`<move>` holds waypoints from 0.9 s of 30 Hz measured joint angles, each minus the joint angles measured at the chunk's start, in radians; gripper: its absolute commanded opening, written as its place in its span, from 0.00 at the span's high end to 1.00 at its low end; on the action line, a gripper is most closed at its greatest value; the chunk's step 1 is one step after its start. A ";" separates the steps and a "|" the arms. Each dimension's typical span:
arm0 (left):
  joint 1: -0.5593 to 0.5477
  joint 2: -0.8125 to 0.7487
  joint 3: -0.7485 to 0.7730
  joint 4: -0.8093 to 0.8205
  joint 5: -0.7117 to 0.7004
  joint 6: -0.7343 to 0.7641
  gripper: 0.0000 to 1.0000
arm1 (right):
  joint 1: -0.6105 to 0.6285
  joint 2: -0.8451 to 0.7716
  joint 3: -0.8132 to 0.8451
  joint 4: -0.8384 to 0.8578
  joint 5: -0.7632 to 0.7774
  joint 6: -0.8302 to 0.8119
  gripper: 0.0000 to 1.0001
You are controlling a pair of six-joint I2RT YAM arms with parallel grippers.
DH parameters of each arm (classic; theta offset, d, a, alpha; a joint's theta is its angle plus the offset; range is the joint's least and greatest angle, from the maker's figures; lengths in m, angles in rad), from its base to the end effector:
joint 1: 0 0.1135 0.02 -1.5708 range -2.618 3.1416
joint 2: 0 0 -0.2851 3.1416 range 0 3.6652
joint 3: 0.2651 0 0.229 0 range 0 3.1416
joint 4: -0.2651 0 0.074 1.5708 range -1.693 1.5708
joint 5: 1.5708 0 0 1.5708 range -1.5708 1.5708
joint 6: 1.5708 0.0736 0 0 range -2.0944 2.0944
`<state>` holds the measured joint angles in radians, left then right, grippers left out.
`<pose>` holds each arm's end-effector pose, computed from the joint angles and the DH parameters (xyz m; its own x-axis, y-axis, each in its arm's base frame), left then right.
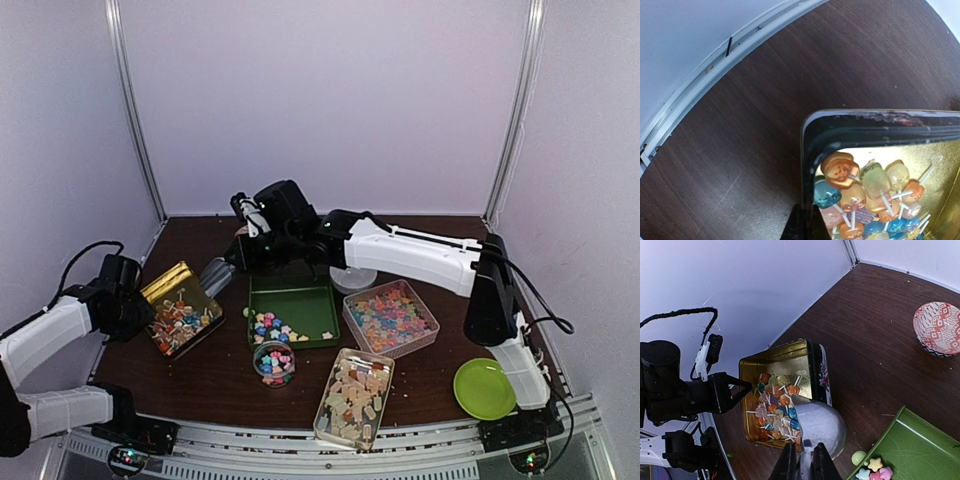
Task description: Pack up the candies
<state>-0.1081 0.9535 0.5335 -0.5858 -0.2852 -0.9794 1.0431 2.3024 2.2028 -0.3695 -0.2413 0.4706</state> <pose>0.1600 0.0035 0.1885 -0.4298 -0.7547 -0.4958 -0.7228 0.6166 -0.3120 0.2699 0.4979 0.2976 -0.6320 -0.2099 -0.7460 -0.7402 0.4488 0.5007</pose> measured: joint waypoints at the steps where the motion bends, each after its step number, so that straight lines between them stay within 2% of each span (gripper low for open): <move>1: -0.008 0.000 0.000 -0.004 -0.003 0.002 1.00 | 0.000 0.005 0.012 -0.006 0.005 -0.005 1.00; 8: -0.065 0.012 0.014 -0.024 -0.016 0.001 1.00 | 0.015 0.033 0.037 -0.040 0.052 -0.056 1.00; 19: -0.111 0.061 0.115 -0.108 -0.101 -0.031 1.00 | 0.078 0.045 0.040 -0.055 0.170 -0.111 1.00; 27: -0.135 0.061 0.151 -0.174 -0.150 -0.063 1.00 | 0.084 0.085 0.121 -0.076 0.256 -0.127 1.00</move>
<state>-0.2428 1.0145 0.6842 -0.7593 -0.4351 -1.0424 1.1271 2.3875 2.3234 -0.4454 0.0143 0.3435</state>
